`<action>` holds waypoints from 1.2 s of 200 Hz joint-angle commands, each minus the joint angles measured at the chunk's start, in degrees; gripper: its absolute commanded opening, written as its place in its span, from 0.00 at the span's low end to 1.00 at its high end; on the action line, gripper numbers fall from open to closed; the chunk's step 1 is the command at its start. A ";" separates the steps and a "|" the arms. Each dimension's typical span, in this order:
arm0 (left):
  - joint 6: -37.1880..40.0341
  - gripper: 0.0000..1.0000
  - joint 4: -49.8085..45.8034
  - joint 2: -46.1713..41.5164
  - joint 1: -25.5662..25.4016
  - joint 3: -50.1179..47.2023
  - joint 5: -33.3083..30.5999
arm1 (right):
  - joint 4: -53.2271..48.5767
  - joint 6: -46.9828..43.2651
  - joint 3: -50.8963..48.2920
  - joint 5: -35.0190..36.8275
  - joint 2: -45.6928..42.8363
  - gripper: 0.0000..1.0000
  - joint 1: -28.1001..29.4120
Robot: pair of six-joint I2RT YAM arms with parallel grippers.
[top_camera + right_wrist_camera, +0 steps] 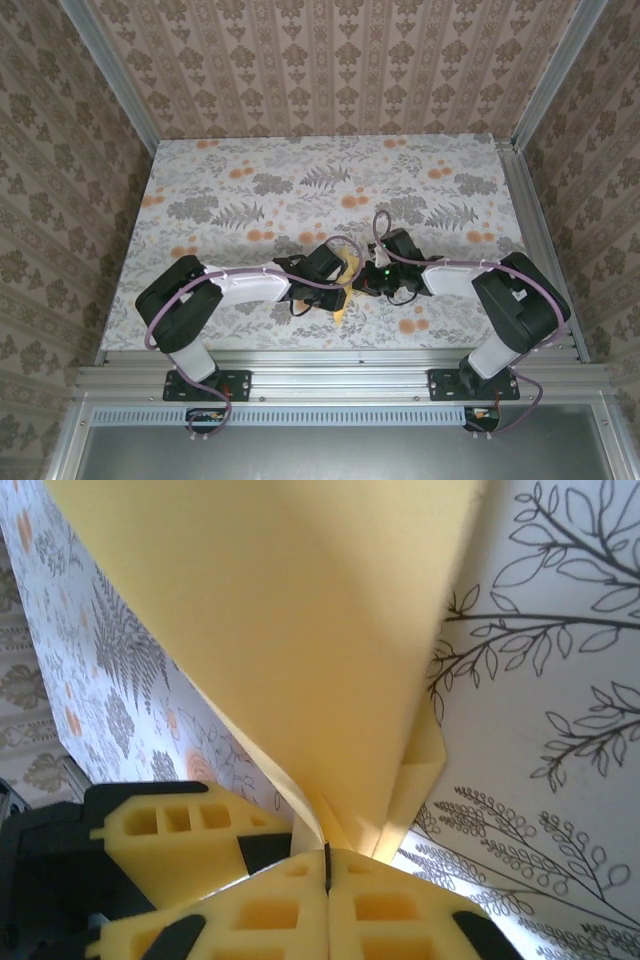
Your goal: Fold a paper plane with a square sheet of paper (pick it up from the middle)
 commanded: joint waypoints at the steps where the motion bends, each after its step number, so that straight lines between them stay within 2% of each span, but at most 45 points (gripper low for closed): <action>1: -0.01 0.27 -1.36 -0.18 0.68 0.36 -0.58 | 0.80 -0.59 1.33 -0.76 1.55 0.03 0.39; 17: 0.03 0.27 -2.41 -0.97 0.57 0.65 -1.07 | 0.37 -0.86 1.63 -0.34 1.69 0.00 0.37; 66: -1.74 0.31 -7.21 -6.42 -0.84 1.40 -5.98 | -0.77 -1.13 1.98 0.50 2.10 0.00 0.37; 93: -4.14 0.33 -8.74 -9.86 -2.88 1.55 -8.72 | -1.15 -1.38 1.98 0.74 2.08 0.00 0.37; 121: -6.95 0.31 -7.26 -11.65 -5.73 0.48 -8.82 | -1.23 -1.30 2.16 0.59 2.47 0.00 0.45; 164: -10.14 0.28 -2.71 -8.08 -10.19 -0.96 -8.14 | -1.22 -1.39 2.42 0.47 2.86 0.00 0.72; 240: -10.33 0.26 -2.60 -2.65 -11.01 -1.04 -9.59 | -3.01 -2.27 2.86 1.02 2.11 0.00 0.77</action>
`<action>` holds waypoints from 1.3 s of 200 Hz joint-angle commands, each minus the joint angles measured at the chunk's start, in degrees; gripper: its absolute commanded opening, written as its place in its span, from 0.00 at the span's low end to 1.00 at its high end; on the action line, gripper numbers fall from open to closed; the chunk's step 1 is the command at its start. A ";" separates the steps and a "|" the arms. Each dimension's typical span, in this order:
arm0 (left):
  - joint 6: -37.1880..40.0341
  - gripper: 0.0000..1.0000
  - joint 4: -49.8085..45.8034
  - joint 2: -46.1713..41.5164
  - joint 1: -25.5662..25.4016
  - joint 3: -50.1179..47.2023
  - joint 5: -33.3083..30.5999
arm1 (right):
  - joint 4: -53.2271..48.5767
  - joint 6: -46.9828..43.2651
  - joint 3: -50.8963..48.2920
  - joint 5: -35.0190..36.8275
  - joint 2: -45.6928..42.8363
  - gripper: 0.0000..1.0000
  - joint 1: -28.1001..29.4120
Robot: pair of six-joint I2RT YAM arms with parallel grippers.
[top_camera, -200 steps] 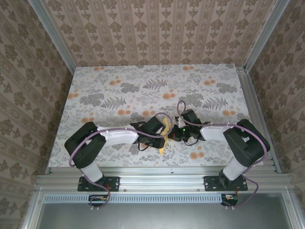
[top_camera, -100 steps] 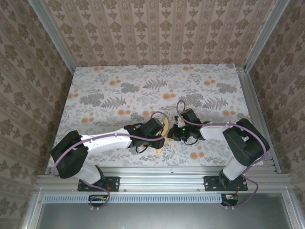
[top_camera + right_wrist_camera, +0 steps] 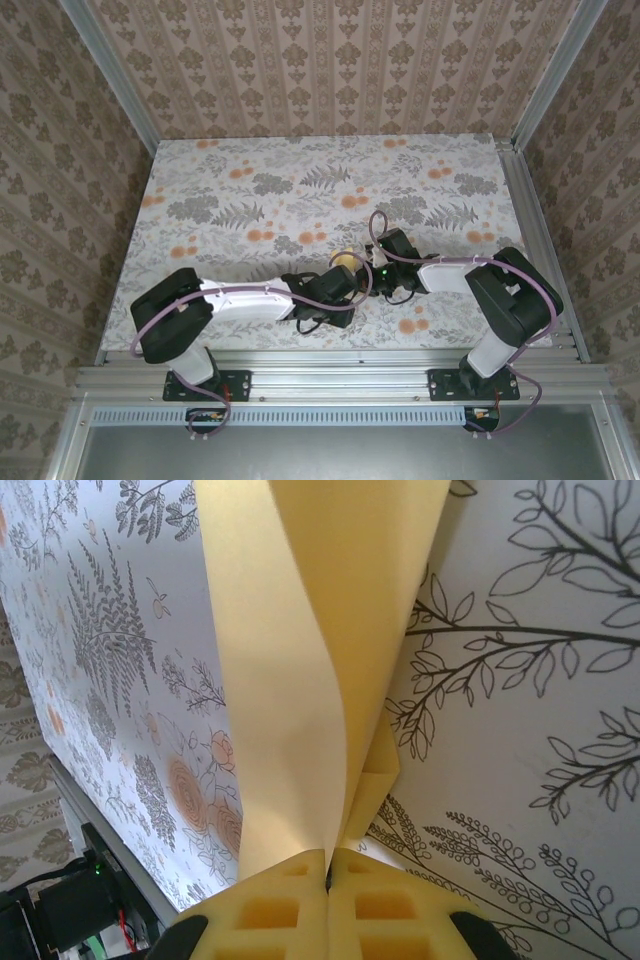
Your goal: Fold a paper plane with a square sheet of paper (pick it up from the middle)
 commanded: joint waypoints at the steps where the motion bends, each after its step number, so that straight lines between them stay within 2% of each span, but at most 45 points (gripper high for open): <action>1: -0.89 0.25 -0.57 0.57 -0.37 -0.61 -1.87 | -2.51 -1.57 1.64 0.88 -0.26 0.00 0.37; 43: -0.73 0.25 -1.66 -0.35 -0.36 -1.06 -3.38 | -2.71 -1.74 1.82 0.92 0.05 0.00 0.43; 87: -0.66 0.24 -1.53 0.71 -0.45 -2.09 -1.98 | -3.24 -2.04 2.51 1.03 -0.11 0.00 0.43; 175: 0.77 0.21 -9.45 1.77 -1.07 -2.15 -6.21 | -7.11 -4.31 5.70 1.83 1.09 0.00 0.43; 260: 2.45 0.21 -10.48 1.05 -0.20 -3.57 -7.43 | -10.19 -6.46 8.37 2.94 3.48 0.00 0.52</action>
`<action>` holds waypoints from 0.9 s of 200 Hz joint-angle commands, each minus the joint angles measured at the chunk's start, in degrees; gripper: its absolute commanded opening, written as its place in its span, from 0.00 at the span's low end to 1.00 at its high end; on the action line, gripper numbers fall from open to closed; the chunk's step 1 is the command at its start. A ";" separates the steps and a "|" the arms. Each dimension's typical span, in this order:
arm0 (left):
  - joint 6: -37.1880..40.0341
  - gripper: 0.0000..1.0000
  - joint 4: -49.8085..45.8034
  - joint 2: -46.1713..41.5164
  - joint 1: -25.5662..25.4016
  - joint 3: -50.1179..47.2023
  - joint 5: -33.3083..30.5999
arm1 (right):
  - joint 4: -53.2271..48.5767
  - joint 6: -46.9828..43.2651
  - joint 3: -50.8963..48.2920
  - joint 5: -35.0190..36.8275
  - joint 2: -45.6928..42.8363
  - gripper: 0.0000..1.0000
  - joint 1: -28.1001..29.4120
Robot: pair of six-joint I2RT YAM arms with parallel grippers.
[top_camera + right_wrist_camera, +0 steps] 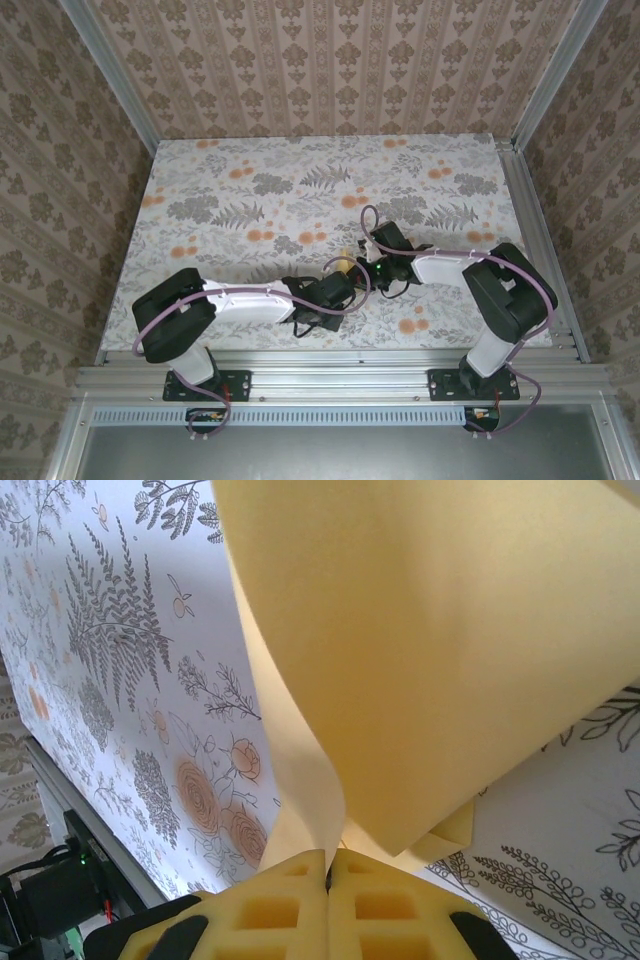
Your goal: Fold a paper plane with a square sheet of paper (pick it up from the middle)
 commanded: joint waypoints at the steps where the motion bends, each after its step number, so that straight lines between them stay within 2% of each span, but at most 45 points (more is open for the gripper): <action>1: 1.18 0.21 -6.69 0.81 0.22 -2.04 -1.51 | -2.59 -1.91 1.92 2.63 1.36 0.00 0.02; 137: 1.97 0.20 -7.56 -2.23 1.45 -4.74 -2.08 | -8.60 -5.35 7.28 6.35 5.04 0.00 0.37; 180: 1.88 0.21 -5.11 -6.20 1.68 -4.48 1.26 | -9.83 -5.10 7.64 7.64 6.70 0.00 0.89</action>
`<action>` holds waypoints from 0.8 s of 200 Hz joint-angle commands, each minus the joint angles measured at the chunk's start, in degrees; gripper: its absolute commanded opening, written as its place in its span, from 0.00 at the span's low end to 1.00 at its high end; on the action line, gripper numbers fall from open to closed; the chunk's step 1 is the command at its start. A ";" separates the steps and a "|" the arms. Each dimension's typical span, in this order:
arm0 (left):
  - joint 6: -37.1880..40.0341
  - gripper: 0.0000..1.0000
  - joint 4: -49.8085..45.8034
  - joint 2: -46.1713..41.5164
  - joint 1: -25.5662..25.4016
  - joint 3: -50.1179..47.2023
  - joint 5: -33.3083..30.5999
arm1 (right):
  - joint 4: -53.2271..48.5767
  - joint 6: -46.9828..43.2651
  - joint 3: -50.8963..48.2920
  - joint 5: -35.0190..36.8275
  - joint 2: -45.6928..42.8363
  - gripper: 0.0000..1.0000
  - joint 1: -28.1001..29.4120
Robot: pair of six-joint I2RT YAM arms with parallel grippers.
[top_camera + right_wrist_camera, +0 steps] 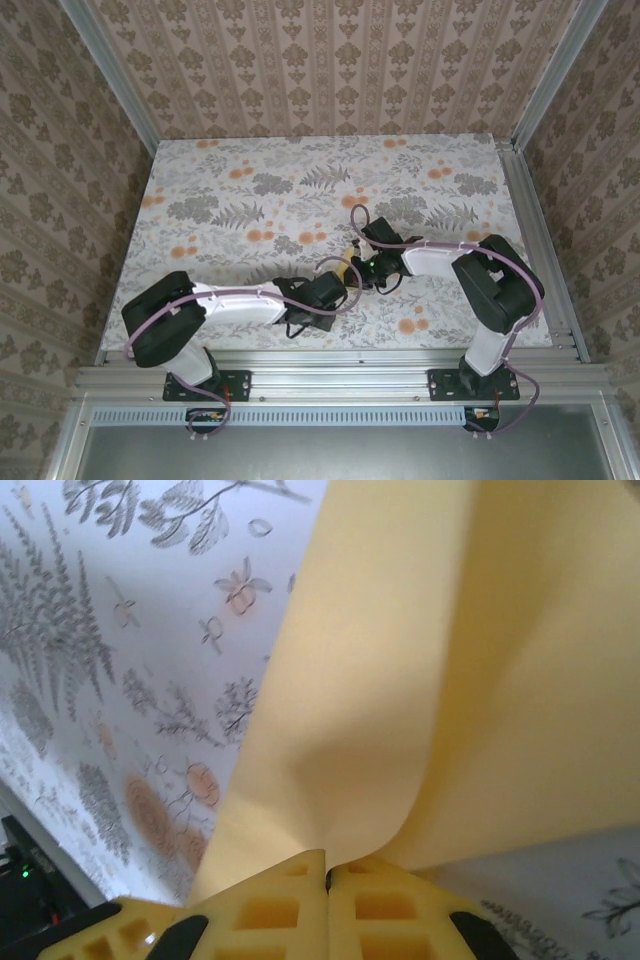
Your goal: Fold a paper plane with a square sheet of paper (pick it up from the middle)
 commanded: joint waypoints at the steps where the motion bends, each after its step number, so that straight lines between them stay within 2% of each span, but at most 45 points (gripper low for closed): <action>1: 0.72 0.21 -4.59 -2.54 0.37 -0.91 2.39 | -2.40 -0.90 1.33 3.92 1.90 0.00 -0.05; 81: 0.49 0.27 -7.14 -10.95 0.50 1.50 1.88 | -2.40 -0.45 1.88 4.36 2.76 0.00 0.38; 110: -0.10 0.34 -5.33 -14.68 2.51 -0.06 0.83 | -2.23 -0.24 1.97 4.17 2.88 0.00 0.53; 160: 1.65 0.37 -1.70 -11.79 6.67 -0.70 2.48 | -1.70 0.28 2.01 3.85 3.33 0.00 0.92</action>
